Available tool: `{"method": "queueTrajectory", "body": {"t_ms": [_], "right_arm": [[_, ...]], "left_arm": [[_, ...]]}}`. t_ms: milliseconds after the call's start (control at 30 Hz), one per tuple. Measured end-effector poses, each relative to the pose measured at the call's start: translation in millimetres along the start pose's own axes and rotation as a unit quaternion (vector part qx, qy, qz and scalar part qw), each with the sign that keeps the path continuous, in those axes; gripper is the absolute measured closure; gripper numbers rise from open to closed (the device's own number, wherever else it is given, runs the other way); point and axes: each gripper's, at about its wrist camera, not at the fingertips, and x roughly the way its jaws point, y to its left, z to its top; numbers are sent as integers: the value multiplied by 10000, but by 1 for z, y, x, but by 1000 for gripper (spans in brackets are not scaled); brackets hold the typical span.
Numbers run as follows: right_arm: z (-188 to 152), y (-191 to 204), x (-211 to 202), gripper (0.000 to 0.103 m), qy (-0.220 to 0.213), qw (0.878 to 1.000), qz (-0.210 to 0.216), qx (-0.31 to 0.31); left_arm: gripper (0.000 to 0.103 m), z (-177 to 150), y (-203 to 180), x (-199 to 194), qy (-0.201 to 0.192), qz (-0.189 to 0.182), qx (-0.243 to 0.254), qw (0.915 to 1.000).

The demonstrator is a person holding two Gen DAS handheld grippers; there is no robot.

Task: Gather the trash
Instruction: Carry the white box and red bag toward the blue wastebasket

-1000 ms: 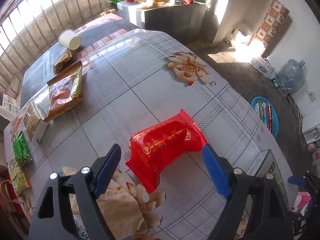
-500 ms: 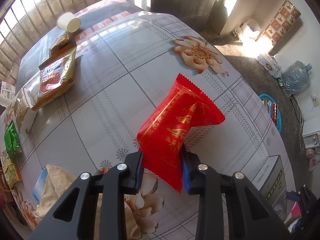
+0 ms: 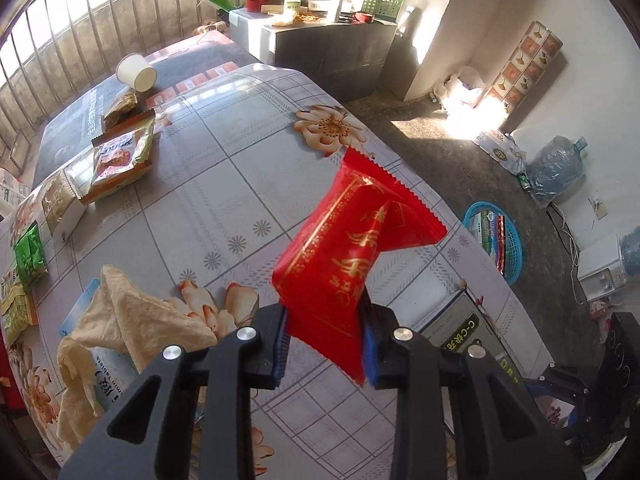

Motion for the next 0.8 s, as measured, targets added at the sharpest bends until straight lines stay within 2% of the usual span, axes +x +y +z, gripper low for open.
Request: {"method": "queueTrajectory", "body": {"t_ms": [233,433,600,800], "right_arm": [[-11,-4,-16,75,-100,9977,573,350],[-20,-10,-41,80,-280,9939,859,635],[-33,-27,-74,81,-624,9897,895,931],[-56,-53,-118,81,-1177,9808,755,1361]], "left_arm": [[75,-33,-11,-30,-232,-331,-167,9990],[75,-50,-26,-52,-416,-513,-144,9977],[75,-56,-56,-66,-504,-728,103,9960],[75,-57,-116,-64,-440,-1129,511,9913]]}}
